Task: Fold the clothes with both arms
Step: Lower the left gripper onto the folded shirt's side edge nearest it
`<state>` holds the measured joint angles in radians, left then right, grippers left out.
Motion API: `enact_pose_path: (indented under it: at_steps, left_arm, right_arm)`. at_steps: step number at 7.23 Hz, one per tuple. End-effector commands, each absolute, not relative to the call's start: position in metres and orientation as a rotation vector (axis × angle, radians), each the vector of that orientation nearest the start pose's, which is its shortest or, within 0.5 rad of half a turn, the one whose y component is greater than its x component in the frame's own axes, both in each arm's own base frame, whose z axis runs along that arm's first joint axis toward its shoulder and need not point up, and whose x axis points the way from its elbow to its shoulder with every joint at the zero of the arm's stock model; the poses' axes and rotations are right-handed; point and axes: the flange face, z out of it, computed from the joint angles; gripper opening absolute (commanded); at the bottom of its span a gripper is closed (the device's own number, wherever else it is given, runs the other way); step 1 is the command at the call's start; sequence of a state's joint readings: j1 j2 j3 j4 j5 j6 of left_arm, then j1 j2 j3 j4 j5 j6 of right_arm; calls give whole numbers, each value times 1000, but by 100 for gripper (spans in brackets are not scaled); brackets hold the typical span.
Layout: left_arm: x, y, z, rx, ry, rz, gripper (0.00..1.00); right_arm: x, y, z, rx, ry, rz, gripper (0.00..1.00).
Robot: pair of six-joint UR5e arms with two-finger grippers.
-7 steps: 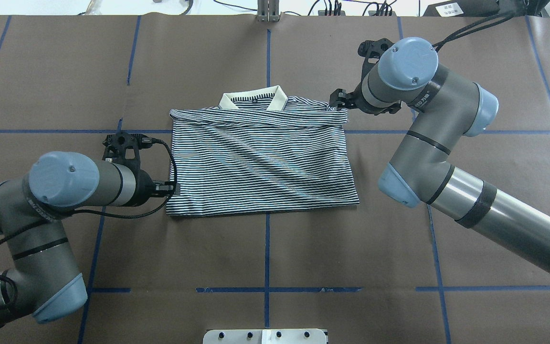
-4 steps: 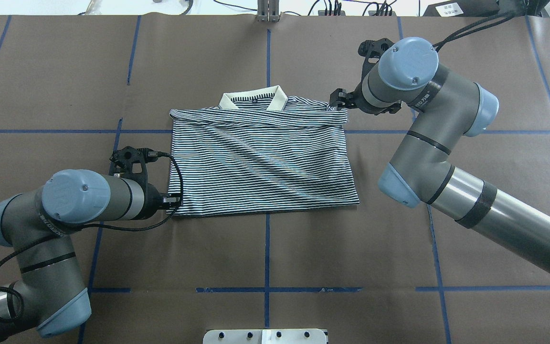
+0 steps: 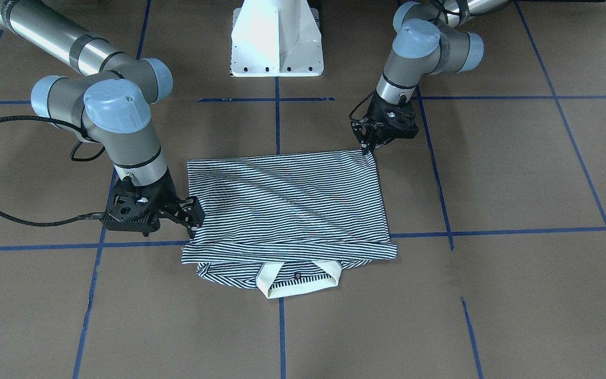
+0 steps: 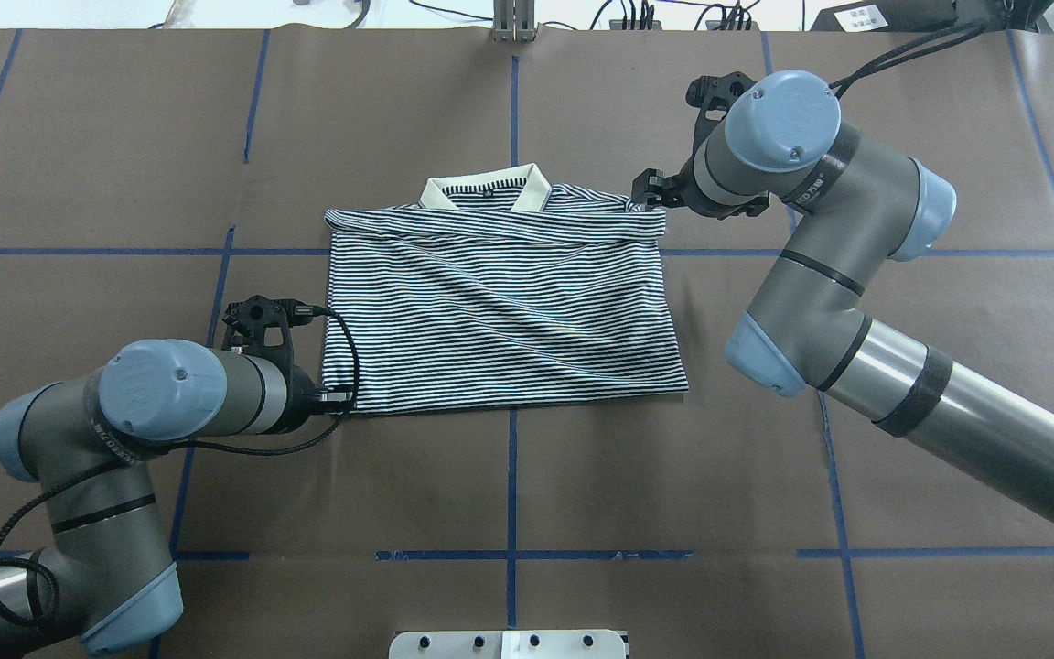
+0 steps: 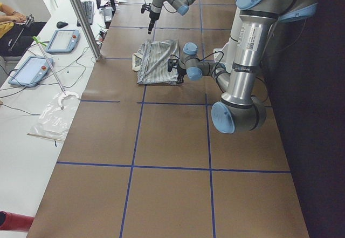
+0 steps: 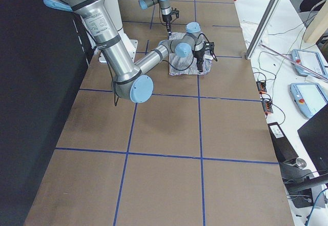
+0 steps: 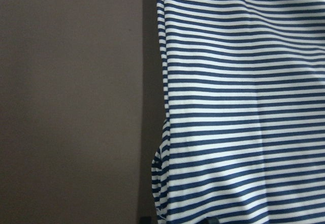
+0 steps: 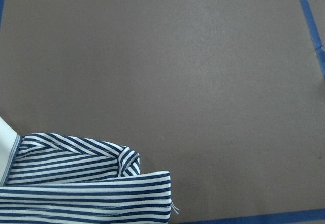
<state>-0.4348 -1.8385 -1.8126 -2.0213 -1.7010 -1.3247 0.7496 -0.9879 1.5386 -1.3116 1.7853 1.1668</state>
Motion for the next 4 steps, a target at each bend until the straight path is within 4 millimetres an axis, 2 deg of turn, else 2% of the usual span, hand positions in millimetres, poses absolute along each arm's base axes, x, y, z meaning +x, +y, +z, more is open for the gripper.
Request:
enact_pose_path:
  at_steps: [1, 2, 3, 4]
  left_arm:
    - [481, -363, 359, 250, 927, -51, 0]
    - [470, -376, 366, 282, 905, -35, 0]
    - [448, -405, 370, 340, 875, -16, 0]
    - [423, -443, 390, 385, 815, -12, 0]
  right_arm:
    - [-441, -564, 307, 272, -788, 239, 100]
    - [-441, -564, 307, 272, -788, 239, 100]
    - [-442, -564, 307, 271, -788, 239, 100]
    - [-442, -564, 309, 268, -786, 243, 100]
